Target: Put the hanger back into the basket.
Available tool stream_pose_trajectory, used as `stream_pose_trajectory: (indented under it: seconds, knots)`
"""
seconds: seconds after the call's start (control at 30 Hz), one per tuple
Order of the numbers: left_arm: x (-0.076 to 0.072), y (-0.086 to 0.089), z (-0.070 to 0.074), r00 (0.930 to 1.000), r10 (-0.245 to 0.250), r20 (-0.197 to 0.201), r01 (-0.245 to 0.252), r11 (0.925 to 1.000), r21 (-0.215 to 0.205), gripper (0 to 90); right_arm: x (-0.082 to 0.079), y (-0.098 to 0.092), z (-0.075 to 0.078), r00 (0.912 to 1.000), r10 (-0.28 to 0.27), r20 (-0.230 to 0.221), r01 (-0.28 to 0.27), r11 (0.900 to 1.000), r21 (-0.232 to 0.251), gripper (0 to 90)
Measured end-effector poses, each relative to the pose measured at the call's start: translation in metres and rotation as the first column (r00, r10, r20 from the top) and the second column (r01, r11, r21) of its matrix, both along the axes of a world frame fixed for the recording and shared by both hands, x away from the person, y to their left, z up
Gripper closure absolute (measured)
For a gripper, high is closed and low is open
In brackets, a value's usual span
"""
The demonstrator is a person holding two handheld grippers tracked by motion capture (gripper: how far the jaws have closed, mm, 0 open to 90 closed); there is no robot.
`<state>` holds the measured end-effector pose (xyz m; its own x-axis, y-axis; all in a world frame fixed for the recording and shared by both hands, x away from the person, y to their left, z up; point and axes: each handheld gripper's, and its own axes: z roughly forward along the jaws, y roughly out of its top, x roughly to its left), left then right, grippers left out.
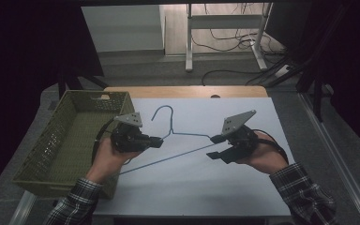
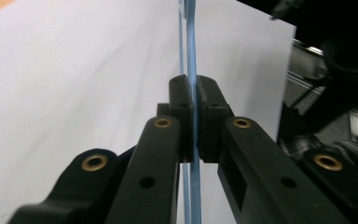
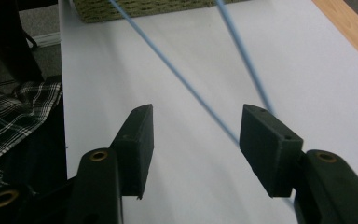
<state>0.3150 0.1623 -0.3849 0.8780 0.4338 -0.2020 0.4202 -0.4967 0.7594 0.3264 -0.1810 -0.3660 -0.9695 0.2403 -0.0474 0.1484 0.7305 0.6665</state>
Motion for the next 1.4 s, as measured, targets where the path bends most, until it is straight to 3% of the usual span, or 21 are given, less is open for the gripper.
stream_pose_trajectory:
  seconds: [0.23, 0.33, 0.6, 0.73, 0.83, 1.03, 1.23, 1.27, 1.3, 1.33, 1.4]
  knots:
    - [0.002, 0.011, 0.006, 0.9975, 0.065, 0.027, -0.065, 0.9978, -0.015, 87.4, -0.004, -0.004, -0.007, 0.9999, -0.008, -0.008, 0.008, 1.000, -0.006, 43.8]
    - [0.004, 0.019, 0.012, 0.9961, 0.087, 0.016, -0.086, 0.9955, -0.039, 87.4, -0.004, -0.006, -0.010, 0.9998, -0.012, -0.016, 0.012, 1.000, -0.005, 43.8]
    - [0.003, 0.039, 0.031, 0.9842, 0.162, 0.071, -0.159, 0.9861, -0.047, 87.4, -0.007, -0.012, -0.017, 0.9988, -0.036, -0.034, 0.037, 0.999, 0.017, 41.1]
    - [0.003, 0.050, 0.038, 0.9771, 0.196, 0.084, -0.193, 0.9803, -0.041, 87.4, -0.011, -0.013, -0.020, 0.9981, -0.052, -0.034, 0.053, 0.998, 0.036, 32.5]
    - [0.003, 0.061, 0.041, 0.9697, 0.225, 0.094, -0.223, 0.9742, -0.036, 87.4, -0.016, -0.013, -0.023, 0.9971, -0.074, -0.021, 0.074, 0.996, 0.049, 21.1]
    - [0.002, 0.088, 0.044, 0.9492, 0.294, 0.112, -0.292, 0.9558, -0.037, 87.4, -0.023, -0.017, -0.033, 0.9919, -0.122, -0.038, 0.124, 0.989, 0.084, 8.4]
    - [-0.003, 0.120, 0.045, 0.9222, 0.368, 0.118, -0.367, 0.9296, -0.038, 87.3, -0.033, -0.026, -0.044, 0.9812, -0.174, -0.084, 0.182, 0.978, 0.106, 2.3]
    - [-0.004, 0.127, 0.045, 0.9151, 0.385, 0.121, -0.383, 0.9230, -0.040, 87.3, -0.034, -0.027, -0.045, 0.9795, -0.179, -0.092, 0.189, 0.976, 0.113, 1.5]
    - [-0.005, 0.132, 0.045, 0.9120, 0.393, 0.117, -0.391, 0.9195, -0.044, 87.3, -0.036, -0.030, -0.048, 0.9754, -0.197, -0.099, 0.208, 0.970, 0.124, 1.4]
    - [-0.006, 0.139, 0.044, 0.9036, 0.411, 0.120, -0.409, 0.9116, -0.044, 87.3, -0.037, -0.031, -0.049, 0.9730, -0.205, -0.105, 0.218, 0.967, 0.129, 1.4]
    - [-0.008, 0.150, 0.042, 0.8941, 0.433, 0.115, -0.430, 0.9014, -0.052, 87.3, -0.040, -0.036, -0.052, 0.9649, -0.230, -0.126, 0.248, 0.957, 0.149, 1.4]
